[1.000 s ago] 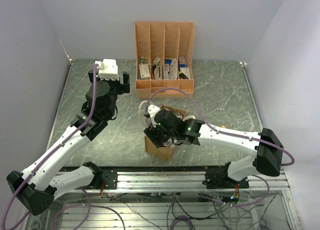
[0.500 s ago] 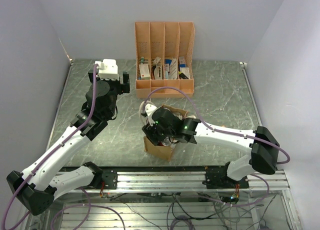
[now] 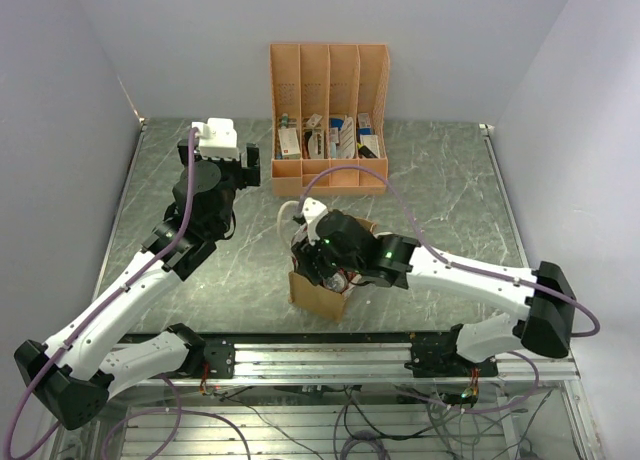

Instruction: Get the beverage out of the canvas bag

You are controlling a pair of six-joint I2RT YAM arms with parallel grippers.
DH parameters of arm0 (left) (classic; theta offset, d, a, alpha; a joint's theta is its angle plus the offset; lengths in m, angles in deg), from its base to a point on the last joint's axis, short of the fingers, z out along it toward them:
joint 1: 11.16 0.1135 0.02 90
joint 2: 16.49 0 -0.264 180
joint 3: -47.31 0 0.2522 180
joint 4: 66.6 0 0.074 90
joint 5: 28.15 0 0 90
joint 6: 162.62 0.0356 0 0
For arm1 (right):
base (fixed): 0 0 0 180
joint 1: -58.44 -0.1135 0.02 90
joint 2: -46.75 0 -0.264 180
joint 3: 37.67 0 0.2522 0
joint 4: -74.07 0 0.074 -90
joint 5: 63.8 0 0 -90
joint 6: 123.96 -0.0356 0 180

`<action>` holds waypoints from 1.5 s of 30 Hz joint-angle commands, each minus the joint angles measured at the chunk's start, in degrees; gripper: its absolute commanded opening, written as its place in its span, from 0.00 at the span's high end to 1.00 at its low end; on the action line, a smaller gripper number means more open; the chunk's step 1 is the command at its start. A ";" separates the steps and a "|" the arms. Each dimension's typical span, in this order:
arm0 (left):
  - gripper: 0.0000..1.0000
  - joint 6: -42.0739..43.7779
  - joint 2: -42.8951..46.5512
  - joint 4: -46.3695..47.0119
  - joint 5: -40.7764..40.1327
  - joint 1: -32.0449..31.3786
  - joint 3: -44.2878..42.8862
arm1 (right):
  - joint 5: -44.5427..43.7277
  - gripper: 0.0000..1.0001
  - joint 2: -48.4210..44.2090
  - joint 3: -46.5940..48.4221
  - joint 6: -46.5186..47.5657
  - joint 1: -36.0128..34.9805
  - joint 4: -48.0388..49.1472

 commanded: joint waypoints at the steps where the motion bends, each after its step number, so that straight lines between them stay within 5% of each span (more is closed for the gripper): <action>1: 0.04 -0.59 -0.07 1.06 0.43 -0.34 -1.01 | -4.48 1.00 -5.72 2.57 -3.35 1.11 2.62; 27: 0.05 -1.00 -0.60 0.62 0.89 -0.34 -1.27 | 31.61 1.00 -19.11 8.79 -24.43 40.10 0.29; 36: 0.05 -1.10 -0.44 0.53 0.87 -0.30 -1.36 | 19.10 1.00 -19.87 12.90 -17.26 51.03 -9.14; 45: 0.05 -1.35 -0.48 0.23 1.22 -0.34 -1.71 | 0.04 1.00 -27.03 1.46 -2.80 51.00 -4.46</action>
